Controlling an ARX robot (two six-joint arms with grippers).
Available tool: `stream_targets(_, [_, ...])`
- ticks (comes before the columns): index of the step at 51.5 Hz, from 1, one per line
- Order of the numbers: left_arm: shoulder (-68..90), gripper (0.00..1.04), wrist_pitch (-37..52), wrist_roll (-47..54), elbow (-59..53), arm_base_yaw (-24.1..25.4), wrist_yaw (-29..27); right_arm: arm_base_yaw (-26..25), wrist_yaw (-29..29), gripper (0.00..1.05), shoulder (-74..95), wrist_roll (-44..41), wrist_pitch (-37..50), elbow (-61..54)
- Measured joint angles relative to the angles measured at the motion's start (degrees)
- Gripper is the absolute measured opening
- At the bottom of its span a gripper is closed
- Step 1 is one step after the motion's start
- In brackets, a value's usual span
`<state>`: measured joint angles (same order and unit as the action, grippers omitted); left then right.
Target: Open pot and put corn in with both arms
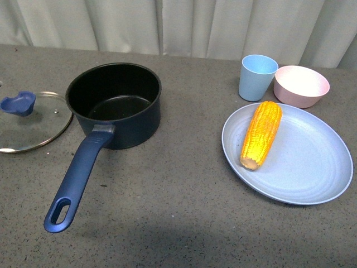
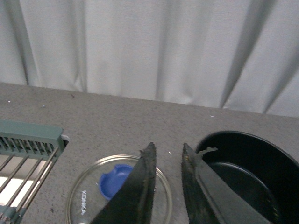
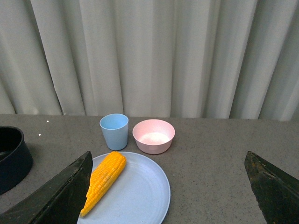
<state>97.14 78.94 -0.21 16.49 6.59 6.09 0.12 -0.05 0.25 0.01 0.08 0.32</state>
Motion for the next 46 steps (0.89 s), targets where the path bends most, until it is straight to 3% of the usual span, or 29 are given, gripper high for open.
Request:
stream_targets(5, [-6.5, 0.04, -1.6, 0.0, -4.2, -1.2, -0.4, 0.0, 0.0, 0.95, 0.0, 0.0, 0.0, 0.0])
stream_targets(17, [-17.1, 0.04, -7.3, 0.0, -9.4, -2.5, -2.1, 0.0, 0.0, 0.95, 0.0, 0.0, 0.0, 0.0])
stream_targets(20, [-20.5, 0.04, -9.3, 0.0, -10.8, -4.6, -5.3, 0.0, 0.0, 0.95, 0.0, 0.0, 0.0, 0.0])
stream_targets(26, [-26.2, 0.04, -13.0, 0.0, -12.4, -6.3, -5.9, 0.0, 0.0, 0.95, 0.0, 0.0, 0.0, 0.0])
stream_targets(34, [-41.6, 0.04, -27.2, 0.0, -13.4, -6.4, -6.1, 0.0, 0.0, 0.95, 0.0, 0.0, 0.0, 0.0])
stream_targets(46, [-51.0, 0.04, -35.0, 0.0, -15.2, -6.5, -6.1, 0.0, 0.0, 0.95, 0.0, 0.0, 0.0, 0.0])
